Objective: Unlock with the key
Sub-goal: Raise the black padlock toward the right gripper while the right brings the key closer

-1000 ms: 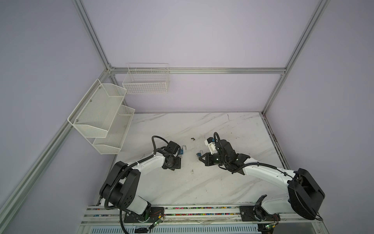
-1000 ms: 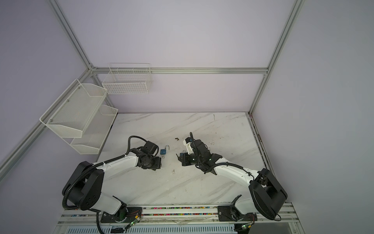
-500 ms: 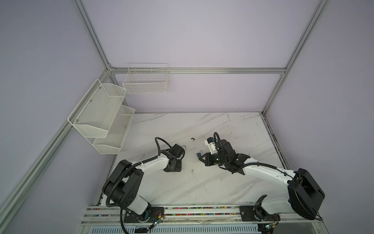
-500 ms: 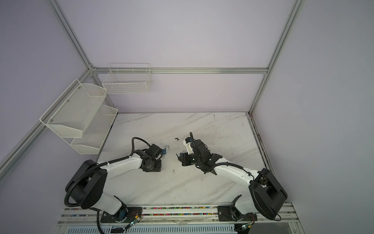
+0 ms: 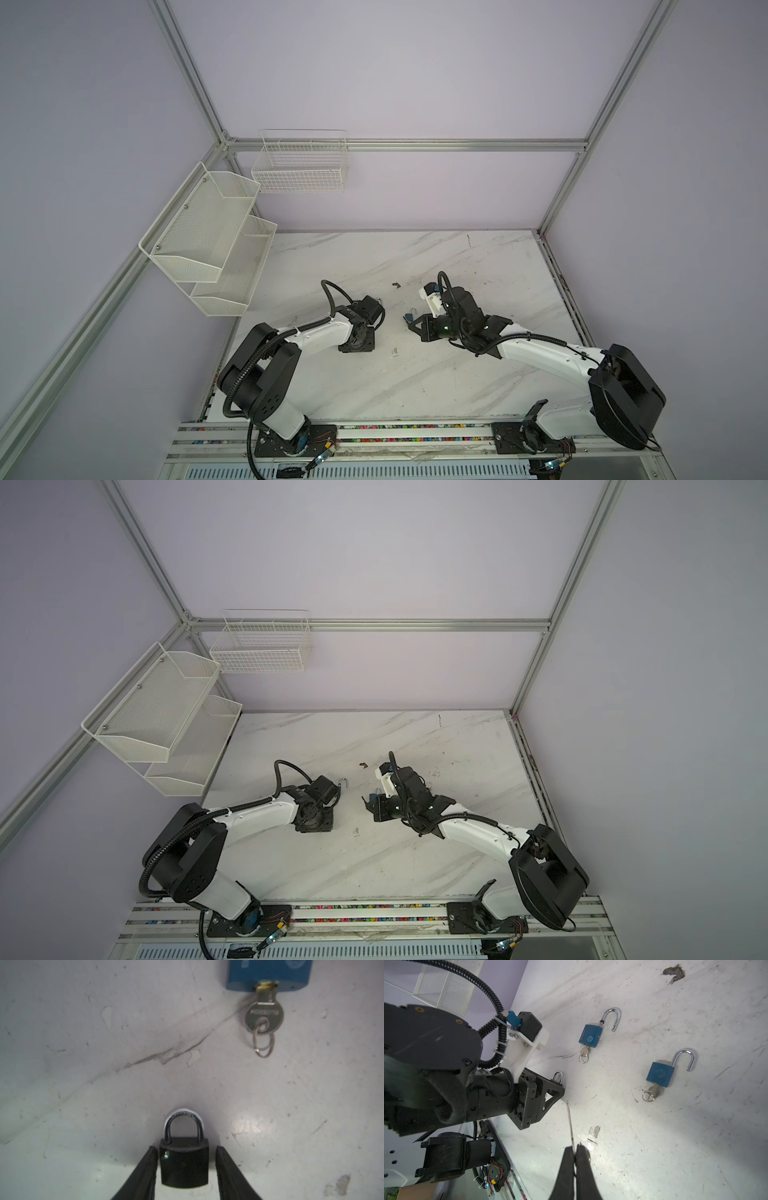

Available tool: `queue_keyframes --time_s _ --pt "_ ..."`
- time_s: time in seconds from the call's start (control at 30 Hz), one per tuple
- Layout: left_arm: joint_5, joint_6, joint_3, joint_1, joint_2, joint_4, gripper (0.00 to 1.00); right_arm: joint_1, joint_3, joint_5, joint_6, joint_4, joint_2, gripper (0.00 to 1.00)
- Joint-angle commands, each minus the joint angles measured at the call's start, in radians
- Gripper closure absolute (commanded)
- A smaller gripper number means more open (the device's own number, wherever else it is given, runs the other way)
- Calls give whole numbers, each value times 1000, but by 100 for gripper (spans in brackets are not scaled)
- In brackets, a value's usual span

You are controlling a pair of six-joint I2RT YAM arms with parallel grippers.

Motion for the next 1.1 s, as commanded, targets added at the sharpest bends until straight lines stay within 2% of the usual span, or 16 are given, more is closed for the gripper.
queue_keyframes --time_s 0.0,0.47,0.6,0.7,0.8,1.07 --pt "-20 -20 22 -9 61 -36 56 3 -23 -20 -30 14 -7 100" --pt "-35 -101 2 -42 72 -96 65 3 -22 -34 -81 3 -7 100" --pt "-37 -117 2 -45 62 -99 70 3 -21 -28 -77 13 -1 100" --pt "-32 -130 10 -47 46 -99 82 3 -19 -25 -63 19 3 100" --pt "-29 -147 25 -47 18 -98 85 3 -17 -14 -46 8 -9 100" --pt "-24 -246 88 -47 -97 -93 98 2 -8 2 3 -58 -59 100"
